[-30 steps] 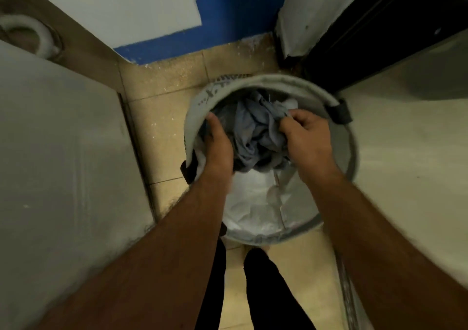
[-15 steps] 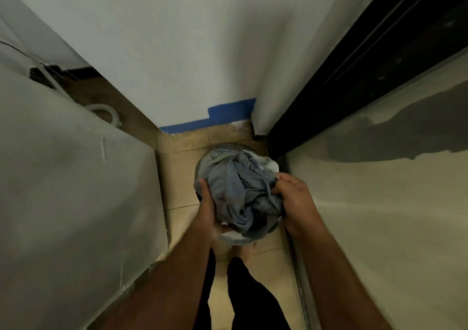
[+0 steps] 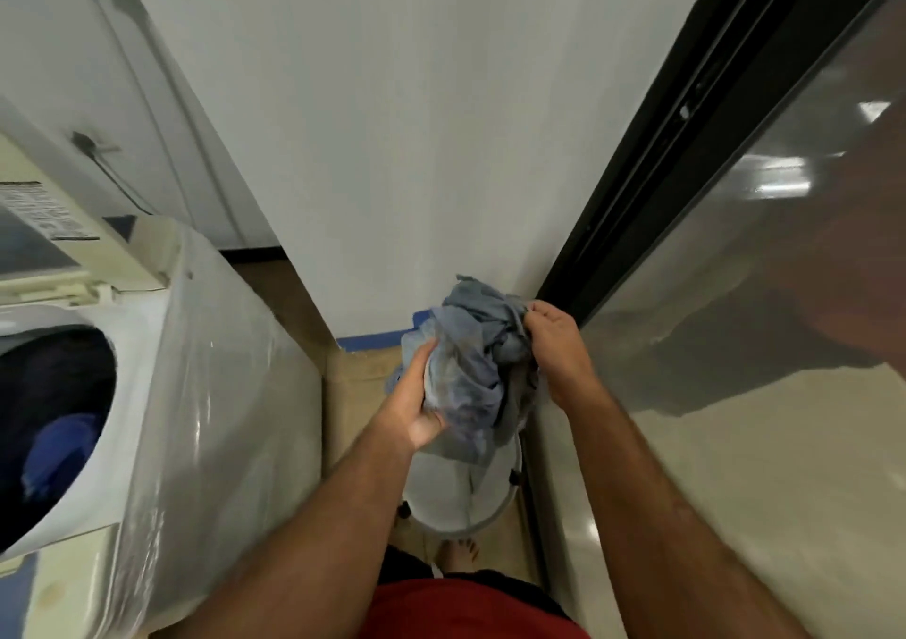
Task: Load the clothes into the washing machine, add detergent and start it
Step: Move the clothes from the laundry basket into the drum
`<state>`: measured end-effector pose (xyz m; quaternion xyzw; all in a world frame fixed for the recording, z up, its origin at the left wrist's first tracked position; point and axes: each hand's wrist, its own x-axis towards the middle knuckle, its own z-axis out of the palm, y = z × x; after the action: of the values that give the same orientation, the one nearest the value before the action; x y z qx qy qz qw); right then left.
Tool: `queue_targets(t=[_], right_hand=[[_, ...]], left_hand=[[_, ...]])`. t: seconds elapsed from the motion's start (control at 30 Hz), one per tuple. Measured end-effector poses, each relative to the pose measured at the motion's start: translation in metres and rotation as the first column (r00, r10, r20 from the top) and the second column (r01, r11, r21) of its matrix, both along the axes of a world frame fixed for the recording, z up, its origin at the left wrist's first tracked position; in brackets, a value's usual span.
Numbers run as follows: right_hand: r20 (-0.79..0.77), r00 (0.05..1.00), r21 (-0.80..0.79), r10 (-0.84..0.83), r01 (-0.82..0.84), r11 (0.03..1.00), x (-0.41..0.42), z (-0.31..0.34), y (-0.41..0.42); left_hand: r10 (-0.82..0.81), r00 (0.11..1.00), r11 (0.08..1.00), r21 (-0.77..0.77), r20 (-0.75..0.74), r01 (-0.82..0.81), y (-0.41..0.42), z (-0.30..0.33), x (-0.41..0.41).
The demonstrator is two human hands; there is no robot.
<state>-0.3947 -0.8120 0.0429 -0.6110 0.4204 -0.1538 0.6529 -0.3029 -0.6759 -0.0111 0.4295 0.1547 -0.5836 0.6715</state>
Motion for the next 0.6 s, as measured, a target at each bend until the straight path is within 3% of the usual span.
queue_targets(t=[0.1,0.23,0.33,0.43,0.6], right_hand=[[0.062,0.992,-0.03,0.113,-0.111,0.993,0.001,0.014,-0.009],[-0.045,0.941,-0.302,0.334,-0.332,0.894,0.021,0.017,-0.017],[-0.074,0.953,-0.449,0.293,-0.294,0.844,0.036,0.034,-0.029],[-0.03,0.973,-0.432,0.227,-0.218,0.875,0.044,0.062,-0.037],[0.23,0.953,-0.379,0.198,-0.1,0.92,0.053,0.104,-0.039]], left_hand=[[0.023,0.993,1.0,-0.016,0.114,-0.022,-0.014,0.026,0.003],[0.0,0.957,1.0,-0.021,0.291,0.006,-0.04,0.061,0.004],[-0.011,0.939,0.994,-0.095,0.344,0.047,-0.045,0.091,0.013],[-0.091,0.888,0.968,-0.168,0.45,0.184,-0.041,0.114,0.031],[-0.216,0.82,0.942,-0.107,0.53,0.317,-0.021,0.139,0.069]])
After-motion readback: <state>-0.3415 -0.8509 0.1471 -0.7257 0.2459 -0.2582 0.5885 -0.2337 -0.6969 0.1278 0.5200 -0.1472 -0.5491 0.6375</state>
